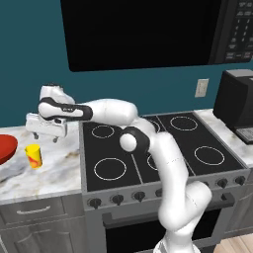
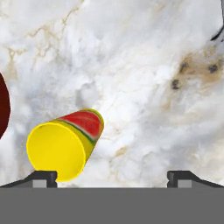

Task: Pick the cup and bowl from the counter and place them on the counter next to the sink.

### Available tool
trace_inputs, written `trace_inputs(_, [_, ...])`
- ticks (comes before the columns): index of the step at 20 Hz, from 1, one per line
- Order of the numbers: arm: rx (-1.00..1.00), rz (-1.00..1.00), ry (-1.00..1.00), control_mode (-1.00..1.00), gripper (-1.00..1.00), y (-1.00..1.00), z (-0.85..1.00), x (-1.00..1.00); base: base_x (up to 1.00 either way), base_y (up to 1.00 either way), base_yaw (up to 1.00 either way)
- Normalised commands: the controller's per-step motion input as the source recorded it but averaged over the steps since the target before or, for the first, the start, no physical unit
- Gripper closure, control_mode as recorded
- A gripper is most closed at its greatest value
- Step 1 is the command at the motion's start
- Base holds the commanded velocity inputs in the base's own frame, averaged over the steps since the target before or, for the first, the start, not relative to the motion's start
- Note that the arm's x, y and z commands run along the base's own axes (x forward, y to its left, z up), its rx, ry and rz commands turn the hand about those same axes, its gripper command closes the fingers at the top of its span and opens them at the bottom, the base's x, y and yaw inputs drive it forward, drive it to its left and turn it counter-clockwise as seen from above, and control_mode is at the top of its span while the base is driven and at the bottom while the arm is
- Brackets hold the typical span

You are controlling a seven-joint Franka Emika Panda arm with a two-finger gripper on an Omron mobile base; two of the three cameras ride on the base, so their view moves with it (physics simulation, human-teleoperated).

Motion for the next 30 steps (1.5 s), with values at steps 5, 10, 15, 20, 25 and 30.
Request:
trace_inputs(5, [0.0, 0.0, 0.04, -1.0, -1.0, 0.15, 0.0, 0.25, 0.0, 0.0, 0.0])
trace_inputs(10, [-0.02, 0.0, 0.03, -1.0, -1.0, 0.12, -0.01, 0.22, 0.0, 0.0, 0.0])
trace_inputs(15, [-0.06, 0.0, 0.06, -1.0, -1.0, 0.15, -0.08, 0.31, 0.0, 0.0, 0.0])
trace_inputs(20, [-0.05, 0.0, 0.06, -1.0, -1.0, 0.19, -0.07, 0.26, 0.0, 0.0, 0.0])
trace_inputs(25, [-0.03, 0.0, 0.01, -1.0, -1.0, 0.34, 0.01, 0.18, 0.0, 0.0, 0.0])
trace_inputs(30, [0.0, 0.0, 0.0, -1.0, -1.0, 0.3, 0.01, 0.07, 0.0, 0.0, 0.0])
